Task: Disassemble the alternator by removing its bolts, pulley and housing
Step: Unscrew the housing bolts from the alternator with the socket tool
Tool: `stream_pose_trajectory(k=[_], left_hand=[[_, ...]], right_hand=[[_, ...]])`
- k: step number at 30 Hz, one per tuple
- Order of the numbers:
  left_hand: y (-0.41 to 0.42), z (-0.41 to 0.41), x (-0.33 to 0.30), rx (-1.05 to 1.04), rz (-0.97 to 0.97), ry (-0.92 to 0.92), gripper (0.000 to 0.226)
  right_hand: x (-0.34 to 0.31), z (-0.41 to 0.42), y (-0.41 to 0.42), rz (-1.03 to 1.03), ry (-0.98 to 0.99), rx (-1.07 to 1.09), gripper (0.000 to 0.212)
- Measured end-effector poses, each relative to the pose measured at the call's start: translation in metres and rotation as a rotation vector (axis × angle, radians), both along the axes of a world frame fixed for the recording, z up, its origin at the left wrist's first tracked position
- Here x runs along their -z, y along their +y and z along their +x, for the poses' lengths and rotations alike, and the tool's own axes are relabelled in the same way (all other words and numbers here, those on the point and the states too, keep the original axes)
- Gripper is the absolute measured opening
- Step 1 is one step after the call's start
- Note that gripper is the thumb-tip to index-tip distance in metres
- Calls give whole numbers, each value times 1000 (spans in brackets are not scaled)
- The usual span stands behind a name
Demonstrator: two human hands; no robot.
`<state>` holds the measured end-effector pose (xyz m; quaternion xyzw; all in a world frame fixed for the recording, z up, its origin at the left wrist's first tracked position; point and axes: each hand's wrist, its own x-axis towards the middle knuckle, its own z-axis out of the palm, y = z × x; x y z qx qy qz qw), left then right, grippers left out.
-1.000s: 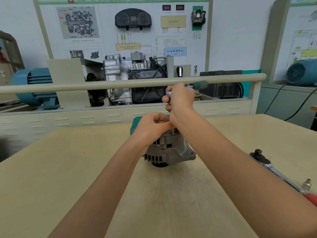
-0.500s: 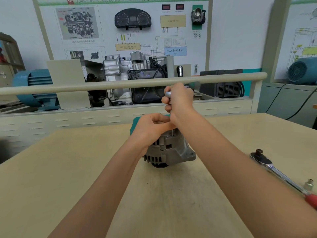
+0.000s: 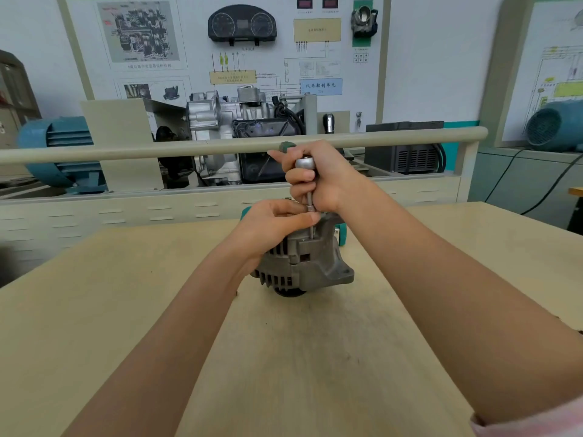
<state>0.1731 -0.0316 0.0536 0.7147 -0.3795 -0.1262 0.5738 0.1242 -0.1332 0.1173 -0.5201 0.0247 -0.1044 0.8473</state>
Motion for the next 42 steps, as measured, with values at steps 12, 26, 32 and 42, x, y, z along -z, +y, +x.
stream_pose_trajectory(k=[12,26,32,42], left_hand=[[-6,-2,3,-79,4,-31,7],[-7,-1,5,-89,-48,-30,10],[-8,-4,5,-111,-37,-60,11],[-3,-2,6,-41,-61,15,8]], right_hand=[[7,16,22,56,-101,711,21],[11,7,15,86,-134,621,27],[8,10,24,55,-129,668,19],[2,-3,-1,49,-19,72,24]])
